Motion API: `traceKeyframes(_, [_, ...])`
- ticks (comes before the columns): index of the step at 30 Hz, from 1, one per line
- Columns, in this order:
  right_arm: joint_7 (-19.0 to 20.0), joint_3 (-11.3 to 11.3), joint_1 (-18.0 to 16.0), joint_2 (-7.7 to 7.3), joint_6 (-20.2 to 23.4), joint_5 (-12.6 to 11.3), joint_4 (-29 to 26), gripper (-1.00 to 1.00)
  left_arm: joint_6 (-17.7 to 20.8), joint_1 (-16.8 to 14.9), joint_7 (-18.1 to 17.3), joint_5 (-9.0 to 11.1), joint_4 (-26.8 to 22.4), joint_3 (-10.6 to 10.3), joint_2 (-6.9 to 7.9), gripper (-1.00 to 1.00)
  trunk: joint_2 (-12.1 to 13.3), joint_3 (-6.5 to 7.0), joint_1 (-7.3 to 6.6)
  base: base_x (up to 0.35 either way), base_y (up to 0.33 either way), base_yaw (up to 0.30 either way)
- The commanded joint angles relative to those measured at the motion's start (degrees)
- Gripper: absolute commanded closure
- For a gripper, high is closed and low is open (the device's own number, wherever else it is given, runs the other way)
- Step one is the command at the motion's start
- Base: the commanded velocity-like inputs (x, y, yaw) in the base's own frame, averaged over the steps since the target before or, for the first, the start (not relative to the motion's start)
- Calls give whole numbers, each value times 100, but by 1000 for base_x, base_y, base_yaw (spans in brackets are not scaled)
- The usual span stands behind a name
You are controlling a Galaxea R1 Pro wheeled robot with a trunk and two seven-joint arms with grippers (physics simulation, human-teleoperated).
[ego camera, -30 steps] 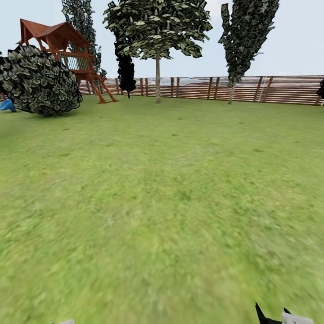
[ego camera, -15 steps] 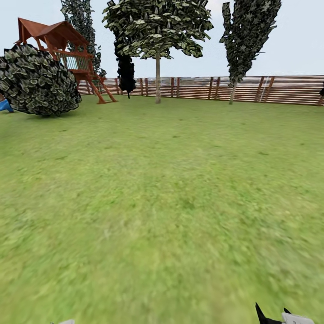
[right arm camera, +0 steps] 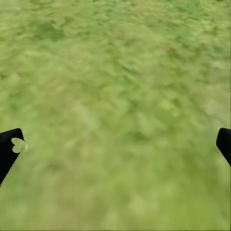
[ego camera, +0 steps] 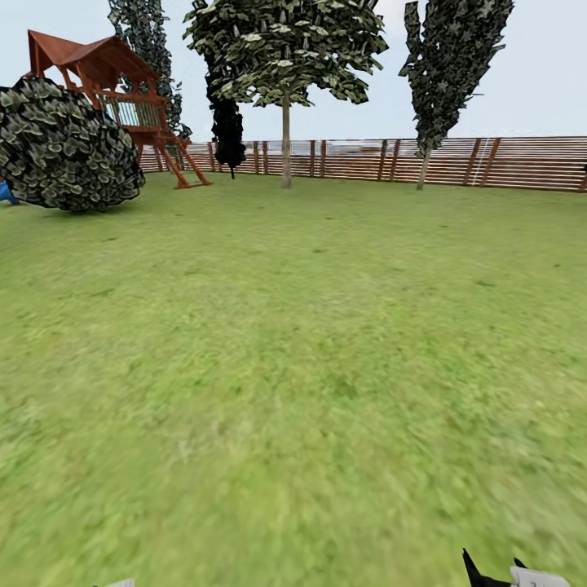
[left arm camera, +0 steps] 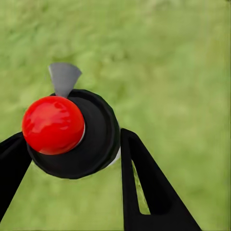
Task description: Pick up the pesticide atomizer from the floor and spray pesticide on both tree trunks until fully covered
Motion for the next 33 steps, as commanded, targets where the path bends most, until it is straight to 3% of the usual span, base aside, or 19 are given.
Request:
traceKeyframes(1, [0, 0, 0, 0, 0, 0, 0, -100, 0, 0, -2, 0, -1, 1, 0, 100, 0, 0, 0, 338, 0, 0])
traceKeyframes(33, [0, 0, 0, 0, -2, 0, -1, -100, 0, 0, -2, 4, -1, 1, 0, 100, 0, 0, 0, 338, 0, 20])
